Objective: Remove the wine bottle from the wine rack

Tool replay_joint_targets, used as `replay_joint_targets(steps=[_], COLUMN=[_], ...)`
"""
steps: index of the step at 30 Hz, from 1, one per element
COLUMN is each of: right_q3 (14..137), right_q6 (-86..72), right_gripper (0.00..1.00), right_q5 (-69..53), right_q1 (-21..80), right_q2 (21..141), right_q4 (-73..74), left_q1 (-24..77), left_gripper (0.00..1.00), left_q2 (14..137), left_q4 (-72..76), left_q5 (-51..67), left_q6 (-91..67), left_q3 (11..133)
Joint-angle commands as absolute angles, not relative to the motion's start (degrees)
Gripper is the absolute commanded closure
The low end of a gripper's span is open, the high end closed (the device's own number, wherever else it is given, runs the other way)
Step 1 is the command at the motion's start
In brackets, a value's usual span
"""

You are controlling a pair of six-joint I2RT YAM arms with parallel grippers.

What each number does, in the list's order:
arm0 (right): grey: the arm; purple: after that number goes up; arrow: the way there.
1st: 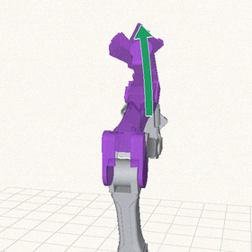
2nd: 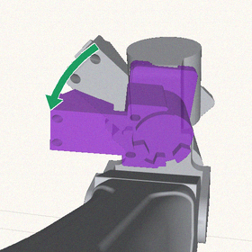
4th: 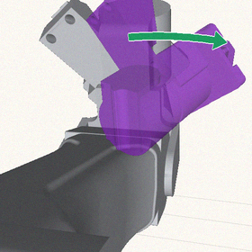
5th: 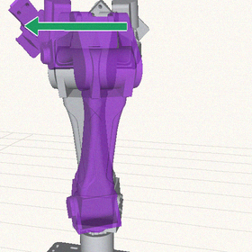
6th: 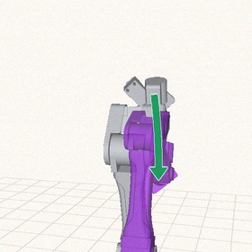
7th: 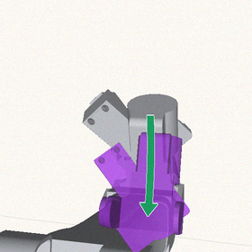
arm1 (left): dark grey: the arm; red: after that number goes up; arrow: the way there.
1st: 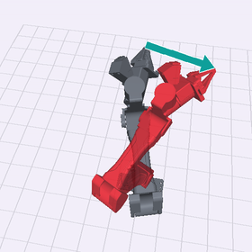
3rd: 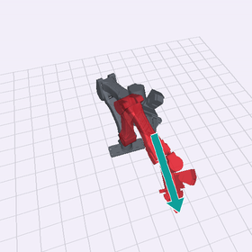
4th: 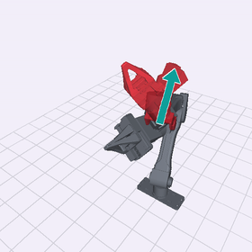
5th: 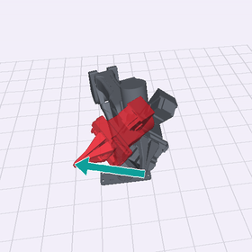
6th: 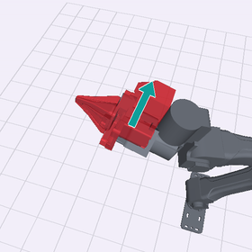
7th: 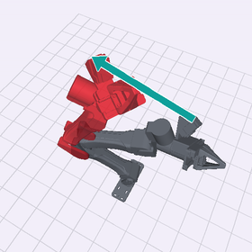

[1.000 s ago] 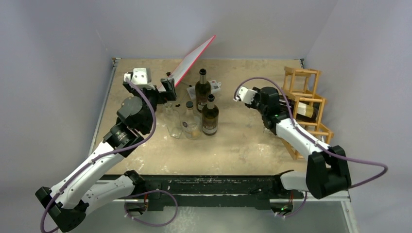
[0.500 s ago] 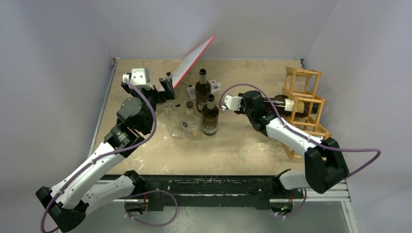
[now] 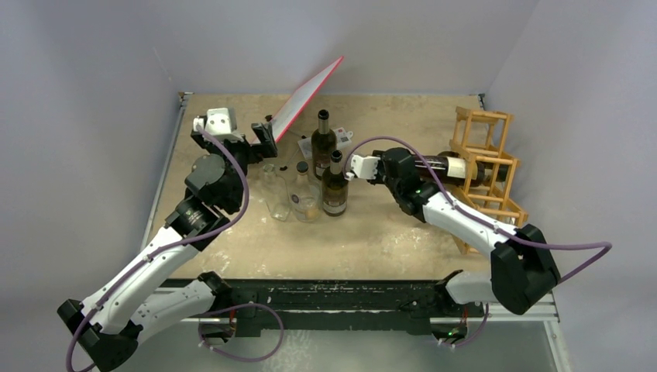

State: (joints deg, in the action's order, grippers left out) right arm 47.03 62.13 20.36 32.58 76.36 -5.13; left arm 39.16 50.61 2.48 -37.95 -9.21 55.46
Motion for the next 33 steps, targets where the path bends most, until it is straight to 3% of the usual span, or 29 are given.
replay_joint_targets(steps=[1,33], right_q3=[52.3,54.3], right_q6=[63.8,56.9], right_gripper=[1.00,1.00], right_q5=[20.0,14.7], right_q1=[35.0,37.0], right_q2=[73.2,70.2], right_q4=[-14.8,-17.6], left_q1=[38.2,37.6], left_gripper=[0.01,0.01], left_q2=[50.4,51.1], left_q4=[5.2,5.1], left_q5=[-37.6,-37.4], left_q6=[-9.1,-9.1], left_q3=[55.4,55.4])
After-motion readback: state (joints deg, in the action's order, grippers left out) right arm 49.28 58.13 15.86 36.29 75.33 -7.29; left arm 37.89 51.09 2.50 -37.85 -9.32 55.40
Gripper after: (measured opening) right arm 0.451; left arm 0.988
